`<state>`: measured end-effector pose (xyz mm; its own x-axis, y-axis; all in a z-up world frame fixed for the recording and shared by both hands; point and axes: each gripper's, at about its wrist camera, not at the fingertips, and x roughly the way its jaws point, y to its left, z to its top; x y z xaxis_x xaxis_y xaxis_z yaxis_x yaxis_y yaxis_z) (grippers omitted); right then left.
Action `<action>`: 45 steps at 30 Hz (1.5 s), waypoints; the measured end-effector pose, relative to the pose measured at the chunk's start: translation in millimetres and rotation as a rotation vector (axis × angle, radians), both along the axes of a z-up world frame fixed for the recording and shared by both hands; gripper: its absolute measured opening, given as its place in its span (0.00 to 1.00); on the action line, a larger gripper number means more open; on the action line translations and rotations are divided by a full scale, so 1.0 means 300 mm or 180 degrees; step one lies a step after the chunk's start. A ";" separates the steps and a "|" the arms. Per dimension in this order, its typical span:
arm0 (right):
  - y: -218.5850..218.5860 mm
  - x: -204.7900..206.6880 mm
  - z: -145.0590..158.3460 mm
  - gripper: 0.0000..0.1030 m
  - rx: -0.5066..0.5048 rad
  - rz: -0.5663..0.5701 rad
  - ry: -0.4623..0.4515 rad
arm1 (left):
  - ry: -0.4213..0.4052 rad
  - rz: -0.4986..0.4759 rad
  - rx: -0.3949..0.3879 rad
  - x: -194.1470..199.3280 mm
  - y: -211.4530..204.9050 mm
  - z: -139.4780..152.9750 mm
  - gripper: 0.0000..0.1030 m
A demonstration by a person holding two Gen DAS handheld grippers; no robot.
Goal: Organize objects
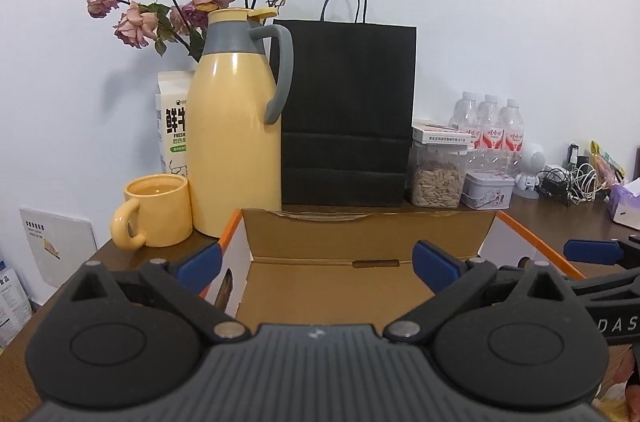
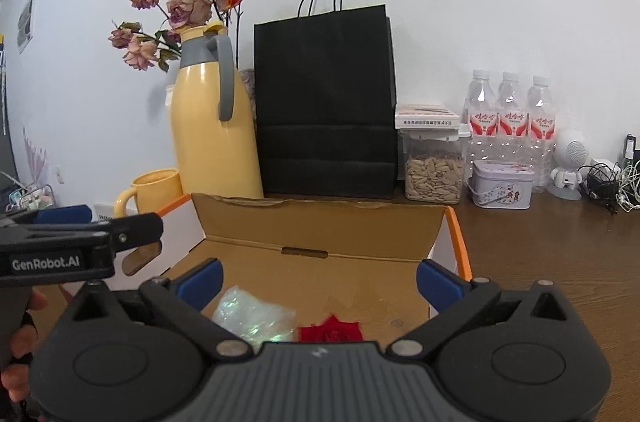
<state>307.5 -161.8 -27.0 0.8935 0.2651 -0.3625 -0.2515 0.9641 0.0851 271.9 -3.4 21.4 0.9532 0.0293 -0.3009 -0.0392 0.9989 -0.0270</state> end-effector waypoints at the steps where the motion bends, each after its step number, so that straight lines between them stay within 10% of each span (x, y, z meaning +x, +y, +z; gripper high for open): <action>1: -0.002 -0.002 0.003 1.00 0.0001 -0.0020 -0.0017 | -0.0005 0.0002 -0.0019 -0.007 0.001 0.007 1.00; 15: -0.002 -0.276 0.149 1.00 -0.0064 0.0002 -0.0374 | -0.0106 -0.0200 -0.0340 -0.250 0.067 0.150 1.00; 45: -0.003 -0.544 -0.111 0.97 0.0184 -0.0054 0.0719 | 0.0587 0.0190 -0.0383 -0.572 0.291 -0.079 1.00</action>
<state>144.1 -162.7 -60.3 0.7958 0.2769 -0.5385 -0.2035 0.9599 0.1928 100.2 83.8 -2.2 0.8794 0.0375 -0.4746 -0.1135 0.9846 -0.1326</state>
